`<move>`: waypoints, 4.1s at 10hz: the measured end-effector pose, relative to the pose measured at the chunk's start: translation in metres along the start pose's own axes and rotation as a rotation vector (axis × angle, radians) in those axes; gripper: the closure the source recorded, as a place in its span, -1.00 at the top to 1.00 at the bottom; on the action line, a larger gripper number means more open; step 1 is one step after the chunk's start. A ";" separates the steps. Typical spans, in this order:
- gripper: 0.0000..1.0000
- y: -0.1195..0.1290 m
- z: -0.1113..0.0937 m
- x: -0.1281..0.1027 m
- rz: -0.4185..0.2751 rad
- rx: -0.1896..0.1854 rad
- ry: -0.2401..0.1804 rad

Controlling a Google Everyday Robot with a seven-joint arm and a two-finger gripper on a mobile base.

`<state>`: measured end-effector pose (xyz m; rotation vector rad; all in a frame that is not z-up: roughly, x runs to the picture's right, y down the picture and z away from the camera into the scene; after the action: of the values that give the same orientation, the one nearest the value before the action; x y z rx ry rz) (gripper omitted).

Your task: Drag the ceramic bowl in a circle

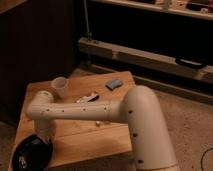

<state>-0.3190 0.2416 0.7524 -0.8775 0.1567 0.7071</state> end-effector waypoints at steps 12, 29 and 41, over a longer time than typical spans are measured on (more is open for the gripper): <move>-1.00 -0.131 -0.058 0.009 0.225 0.018 -0.165; -1.00 -0.010 -0.006 -0.011 -0.046 -0.068 -0.070; -1.00 -0.170 -0.057 0.079 0.233 -0.004 -0.113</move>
<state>-0.1429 0.1652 0.7945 -0.8285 0.1581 0.9725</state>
